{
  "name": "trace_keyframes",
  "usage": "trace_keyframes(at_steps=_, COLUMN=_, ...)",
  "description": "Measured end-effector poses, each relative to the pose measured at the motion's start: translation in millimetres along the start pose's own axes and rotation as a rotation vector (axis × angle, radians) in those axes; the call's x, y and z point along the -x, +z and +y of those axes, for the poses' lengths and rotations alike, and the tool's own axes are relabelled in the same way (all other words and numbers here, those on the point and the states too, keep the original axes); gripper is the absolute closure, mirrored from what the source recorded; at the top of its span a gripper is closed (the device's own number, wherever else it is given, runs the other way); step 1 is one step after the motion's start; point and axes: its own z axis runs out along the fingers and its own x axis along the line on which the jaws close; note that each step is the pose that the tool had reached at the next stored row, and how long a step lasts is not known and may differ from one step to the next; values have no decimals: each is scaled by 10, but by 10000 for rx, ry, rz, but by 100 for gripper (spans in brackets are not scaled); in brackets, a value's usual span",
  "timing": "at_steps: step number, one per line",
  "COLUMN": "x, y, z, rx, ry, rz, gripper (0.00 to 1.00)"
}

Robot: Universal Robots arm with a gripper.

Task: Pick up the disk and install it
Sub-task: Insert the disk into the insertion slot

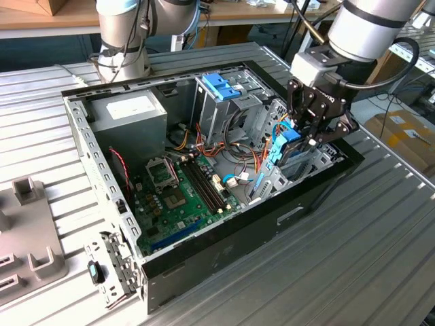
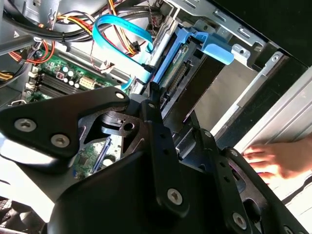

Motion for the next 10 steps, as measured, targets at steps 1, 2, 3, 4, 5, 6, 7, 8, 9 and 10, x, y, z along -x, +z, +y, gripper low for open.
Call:
trace_keyframes(at_steps=1, x=0, y=12, z=0, rx=0, ry=0, rz=-3, gripper=65)
trace_keyframes(at_steps=2, x=0, y=28, z=0, rx=0, ry=0, rz=-1, gripper=65)
trace_keyframes(at_steps=3, x=1, y=72, z=1, rx=0, ry=0, rz=3, gripper=65)
trace_keyframes(at_steps=4, x=1, y=94, z=1, rx=0, ry=-1, rz=5, gripper=65)
trace_keyframes(at_steps=5, x=1, y=98, z=1, rx=0, ry=0, rz=6, gripper=65)
trace_keyframes(at_steps=6, x=1, y=97, z=2, rx=0, ry=0, rz=8, gripper=65)
trace_keyframes(at_steps=7, x=1, y=97, z=1, rx=-1, ry=-1, rz=9, gripper=65)
trace_keyframes(at_steps=8, x=1, y=98, z=1, rx=0, ry=0, rz=8, gripper=65)
trace_keyframes(at_steps=9, x=2, y=98, z=1, rx=0, ry=0, rz=8, gripper=65)
trace_keyframes(at_steps=10, x=1, y=99, z=2, rx=0, ry=0, rz=6, gripper=65)
